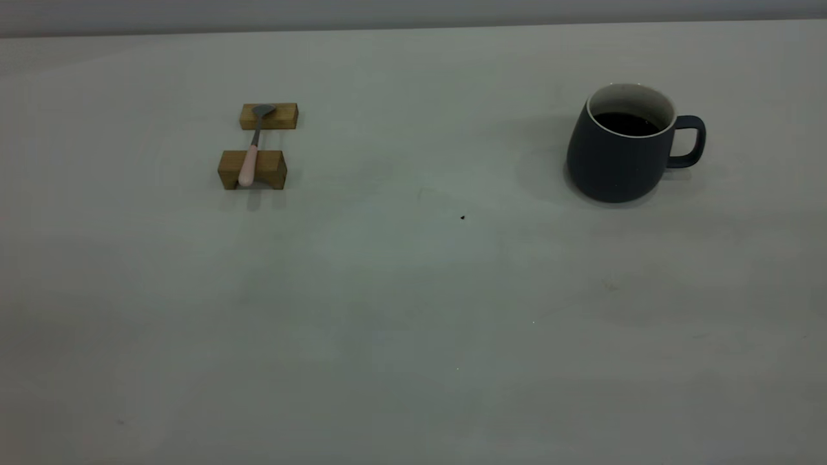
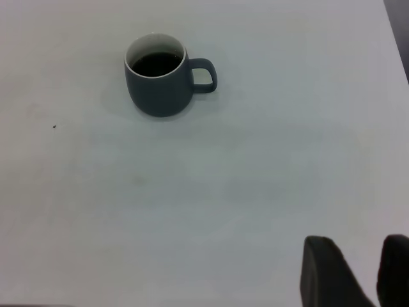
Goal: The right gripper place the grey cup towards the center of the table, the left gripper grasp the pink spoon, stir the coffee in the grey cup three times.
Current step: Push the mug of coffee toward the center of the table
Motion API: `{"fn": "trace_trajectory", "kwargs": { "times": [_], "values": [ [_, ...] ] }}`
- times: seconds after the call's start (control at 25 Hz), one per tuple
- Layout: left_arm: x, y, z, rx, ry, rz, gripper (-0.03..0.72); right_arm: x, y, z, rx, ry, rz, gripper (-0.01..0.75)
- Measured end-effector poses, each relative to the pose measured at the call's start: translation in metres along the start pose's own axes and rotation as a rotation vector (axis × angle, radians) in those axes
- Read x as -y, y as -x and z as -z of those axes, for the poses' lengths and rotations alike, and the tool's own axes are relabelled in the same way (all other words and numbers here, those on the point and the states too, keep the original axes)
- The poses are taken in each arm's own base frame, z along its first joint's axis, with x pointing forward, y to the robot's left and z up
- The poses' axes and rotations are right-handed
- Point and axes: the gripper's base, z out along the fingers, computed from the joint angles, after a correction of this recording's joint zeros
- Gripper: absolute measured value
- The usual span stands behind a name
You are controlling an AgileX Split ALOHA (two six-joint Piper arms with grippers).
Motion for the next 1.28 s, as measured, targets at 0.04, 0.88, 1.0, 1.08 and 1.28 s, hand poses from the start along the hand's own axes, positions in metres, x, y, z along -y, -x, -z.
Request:
{"fn": "trace_trajectory", "kwargs": {
  "times": [0.04, 0.88, 1.0, 1.08, 1.28],
  "values": [
    [0.000, 0.000, 0.000, 0.000, 0.000, 0.000, 0.459, 0.000, 0.000, 0.000, 0.000, 0.000, 0.000, 0.240],
    [0.000, 0.000, 0.000, 0.000, 0.000, 0.000, 0.459, -0.001, 0.005, 0.003, 0.008, 0.014, -0.028, 0.262],
    [0.000, 0.000, 0.000, 0.000, 0.000, 0.000, 0.459, -0.001, 0.027, 0.004, -0.028, 0.014, -0.019, 0.381],
    [0.000, 0.000, 0.000, 0.000, 0.000, 0.000, 0.459, 0.000, 0.049, -0.006, -0.086, 0.011, -0.007, 0.520],
    [0.000, 0.000, 0.000, 0.000, 0.000, 0.000, 0.459, 0.002, 0.102, -0.067, -0.256, 0.008, 0.082, 0.716]
  ]
}}
